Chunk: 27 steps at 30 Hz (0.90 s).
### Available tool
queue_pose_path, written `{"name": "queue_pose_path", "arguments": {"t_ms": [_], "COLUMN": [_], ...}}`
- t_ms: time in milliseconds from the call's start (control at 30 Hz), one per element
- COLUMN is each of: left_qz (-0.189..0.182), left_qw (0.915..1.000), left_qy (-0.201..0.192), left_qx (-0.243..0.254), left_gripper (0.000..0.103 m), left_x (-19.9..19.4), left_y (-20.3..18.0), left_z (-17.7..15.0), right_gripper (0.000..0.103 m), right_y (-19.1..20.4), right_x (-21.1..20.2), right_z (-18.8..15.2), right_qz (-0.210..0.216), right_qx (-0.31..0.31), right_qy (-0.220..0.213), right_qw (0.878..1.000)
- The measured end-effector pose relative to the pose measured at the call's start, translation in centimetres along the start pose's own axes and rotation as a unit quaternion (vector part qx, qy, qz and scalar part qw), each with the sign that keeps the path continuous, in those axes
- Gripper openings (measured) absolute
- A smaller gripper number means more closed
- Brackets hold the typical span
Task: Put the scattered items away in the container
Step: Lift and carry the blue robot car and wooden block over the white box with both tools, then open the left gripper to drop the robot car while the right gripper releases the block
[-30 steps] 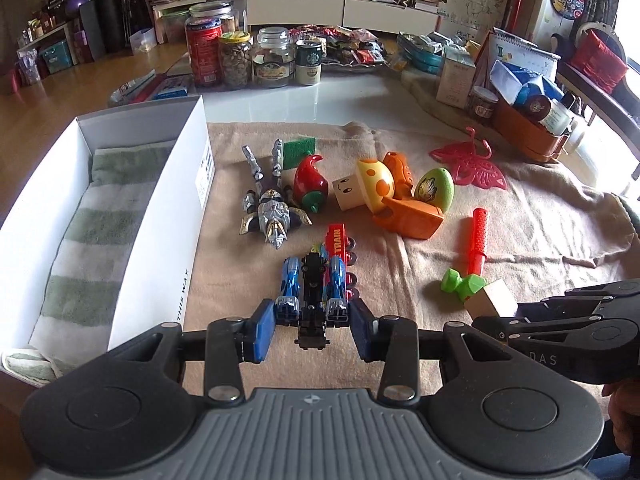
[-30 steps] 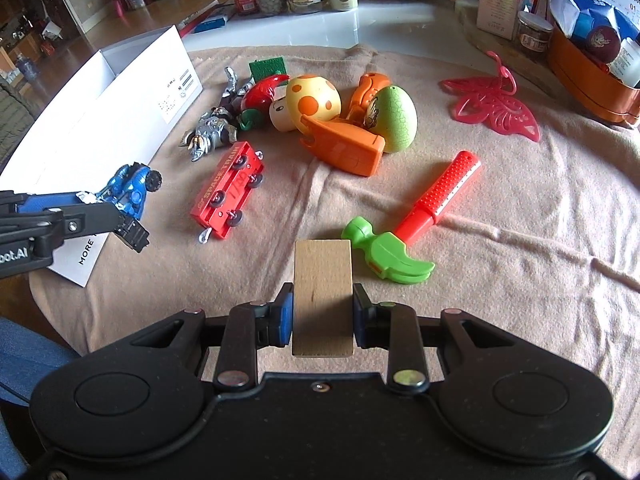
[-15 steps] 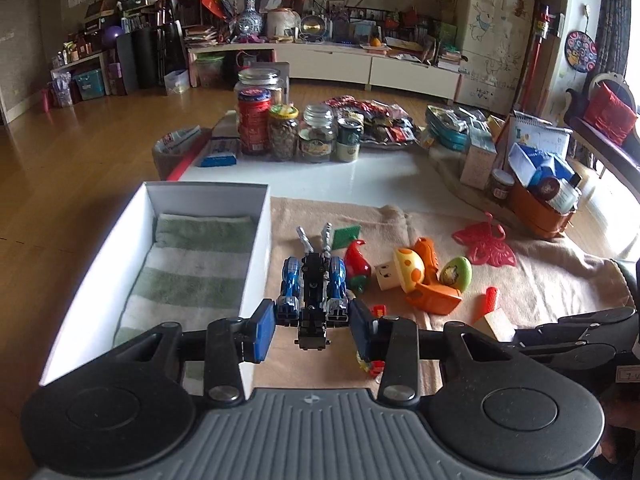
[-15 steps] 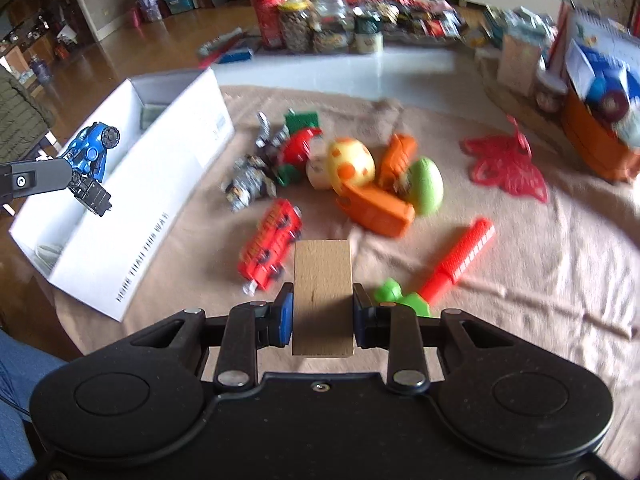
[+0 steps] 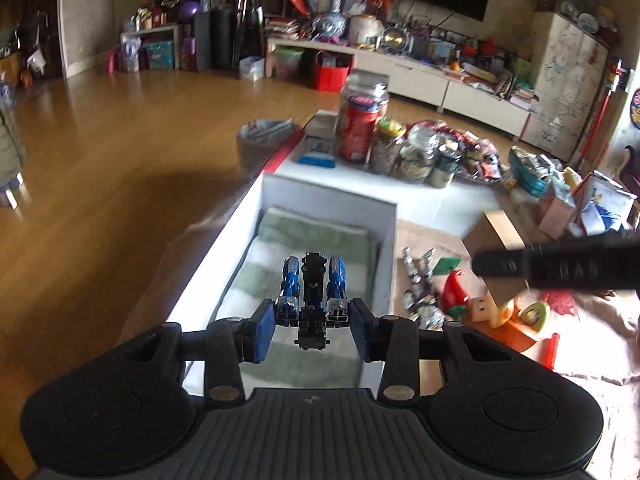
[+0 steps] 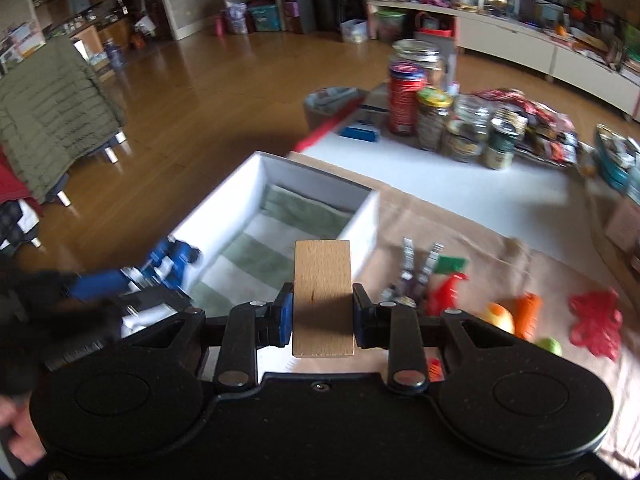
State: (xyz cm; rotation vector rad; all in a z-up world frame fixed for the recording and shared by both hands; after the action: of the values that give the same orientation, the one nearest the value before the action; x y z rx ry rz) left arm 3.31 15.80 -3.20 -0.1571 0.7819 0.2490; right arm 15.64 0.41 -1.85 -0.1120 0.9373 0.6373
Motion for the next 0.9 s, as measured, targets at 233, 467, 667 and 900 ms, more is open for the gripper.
{"name": "queue_pose_path", "arguments": {"t_ms": [233, 467, 667, 900], "left_qz": [0.019, 0.030, 0.027, 0.027], "left_qw": [0.9978, 0.9938, 0.9938, 0.9947], "left_qy": [0.060, 0.098, 0.098, 0.093], "left_qx": [-0.021, -0.042, -0.046, -0.037], "left_gripper": [0.041, 0.041, 0.051, 0.059], "left_x": [4.4, 7.1, 7.6, 6.8], "left_y": [3.9, 6.5, 7.0, 5.9], "left_z": [-2.5, -4.1, -4.2, -3.7], "right_gripper": [0.030, 0.030, 0.048, 0.049], "right_y": [5.2, 7.0, 6.6, 6.5], "right_x": [8.2, 13.9, 14.1, 12.8], "right_z": [0.1, -2.5, -3.0, -2.3], "right_qz": [0.032, 0.047, 0.055, 0.055], "right_qx": [-0.012, -0.012, 0.002, -0.002], "right_qy": [0.077, 0.153, 0.145, 0.130], "right_qw": [0.996, 0.987, 0.988, 0.990]}}
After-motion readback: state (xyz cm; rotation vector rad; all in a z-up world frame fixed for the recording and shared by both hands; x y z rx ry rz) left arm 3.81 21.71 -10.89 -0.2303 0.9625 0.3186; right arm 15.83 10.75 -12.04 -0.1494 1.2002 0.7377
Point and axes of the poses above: each gripper's, at about its wrist camera, not at the fingertips, and x roughly the way its jaws point, y to its left, z to its top, the point moved 5 cm from there along x, roughly the way its jaws point, and after that the axes turned 5 degrees about x, right-handed, at the moved point
